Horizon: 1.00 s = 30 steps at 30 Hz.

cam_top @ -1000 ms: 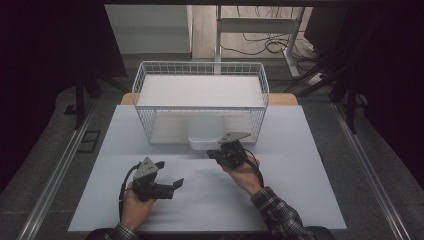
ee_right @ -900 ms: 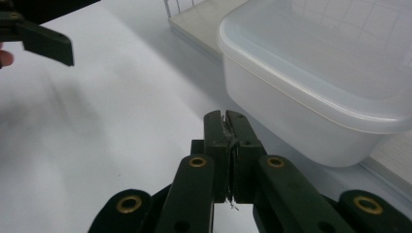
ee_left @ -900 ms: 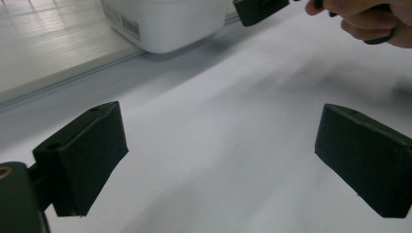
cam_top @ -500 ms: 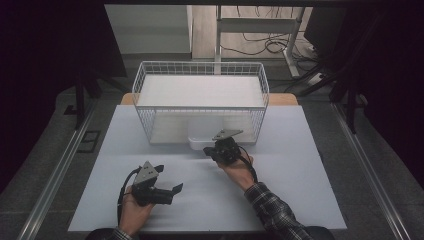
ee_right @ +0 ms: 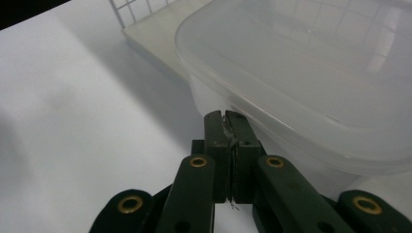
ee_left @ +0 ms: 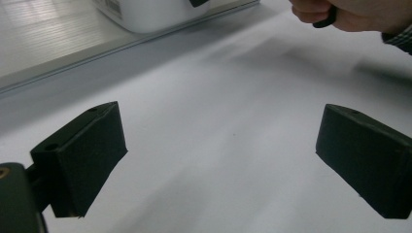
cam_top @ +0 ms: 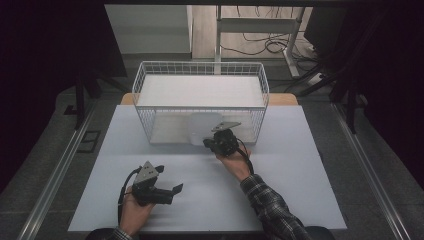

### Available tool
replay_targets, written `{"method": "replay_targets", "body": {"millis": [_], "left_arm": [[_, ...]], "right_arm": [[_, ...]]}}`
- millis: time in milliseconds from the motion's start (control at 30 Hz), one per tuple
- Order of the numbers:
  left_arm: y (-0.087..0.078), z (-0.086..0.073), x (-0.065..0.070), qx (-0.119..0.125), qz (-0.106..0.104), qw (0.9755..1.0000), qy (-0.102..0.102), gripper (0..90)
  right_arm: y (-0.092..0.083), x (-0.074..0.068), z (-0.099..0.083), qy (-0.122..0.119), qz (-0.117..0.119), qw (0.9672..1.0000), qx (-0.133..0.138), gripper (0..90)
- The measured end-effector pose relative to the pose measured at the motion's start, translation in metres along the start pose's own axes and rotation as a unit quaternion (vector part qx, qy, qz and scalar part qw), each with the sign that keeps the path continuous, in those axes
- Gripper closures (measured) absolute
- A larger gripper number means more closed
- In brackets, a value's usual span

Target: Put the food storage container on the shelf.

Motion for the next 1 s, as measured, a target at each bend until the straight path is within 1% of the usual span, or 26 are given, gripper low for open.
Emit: {"method": "replay_targets", "body": {"millis": [167,300,367,467,500,533,567,667,833,867,900,933,967,1000], "left_arm": [[-0.001,0.001,0.0,0.005,-0.009,0.9999,-0.005,3.3],[0.0,0.0,0.0,0.004,-0.01,0.9999,-0.005,3.3],[0.001,0.0,0.0,0.002,-0.011,0.9999,-0.004,3.3],[0.001,0.0,0.0,0.0,-0.012,0.9999,-0.003,3.3],[0.001,0.0,0.0,0.001,-0.012,0.9999,-0.003,3.3],[0.001,0.0,0.0,0.001,-0.012,0.9999,-0.003,3.3],[0.001,0.0,0.0,0.002,-0.012,0.9999,-0.003,3.3],[0.001,0.0,-0.001,0.002,-0.013,0.9999,-0.004,3.3],[0.001,0.0,0.0,0.003,-0.013,0.9999,-0.004,3.3],[0.001,0.0,-0.001,0.004,-0.014,0.9999,-0.004,3.3],[0.0,0.0,-0.001,0.005,-0.015,0.9999,-0.005,3.3],[0.0,0.0,-0.001,0.005,-0.015,0.9999,-0.005,3.3],[0.0,0.0,-0.001,0.005,-0.016,0.9998,-0.006,3.3],[0.0,0.0,-0.001,0.006,-0.015,0.9998,-0.007,3.3]], "right_arm": [[0.007,0.009,0.003,0.002,-0.007,1.0,0.005,87.6],[0.011,0.011,0.005,-0.002,-0.011,0.9999,0.005,87.6],[0.014,0.013,0.007,-0.006,-0.017,0.9998,0.0,87.5],[0.016,0.016,0.008,-0.007,-0.021,0.9997,0.0,87.4],[0.017,0.02,0.009,-0.003,-0.025,0.9997,-0.002,87.3],[0.017,0.02,0.009,-0.003,-0.025,0.9997,-0.002,87.3],[0.018,0.023,0.009,0.005,-0.027,0.9996,0.0,87.4],[0.018,0.024,0.008,0.01,-0.026,0.9996,0.0,87.0],[0.018,0.021,0.009,0.002,-0.024,0.9997,0.001,85.0],[0.018,0.021,0.009,0.001,-0.024,0.9997,0.001,83.3],[0.017,0.018,0.009,-0.003,-0.027,0.9996,0.001,77.8],[0.017,0.018,0.009,-0.003,-0.027,0.9996,0.001,77.8],[0.016,0.017,0.009,-0.006,-0.029,0.9996,0.003,74.8],[0.013,0.014,0.01,-0.01,-0.026,0.9996,0.003,69.1]]}}
Point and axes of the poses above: each handheld gripper's, and its own axes: y roughly forward along the jaws, z roughly out of its top, x roughly to its right, the point moved 3 cm from there along y, roughly forward along the jaws, and after that the axes turned 13 degrees about -y, right-handed, at the moved point
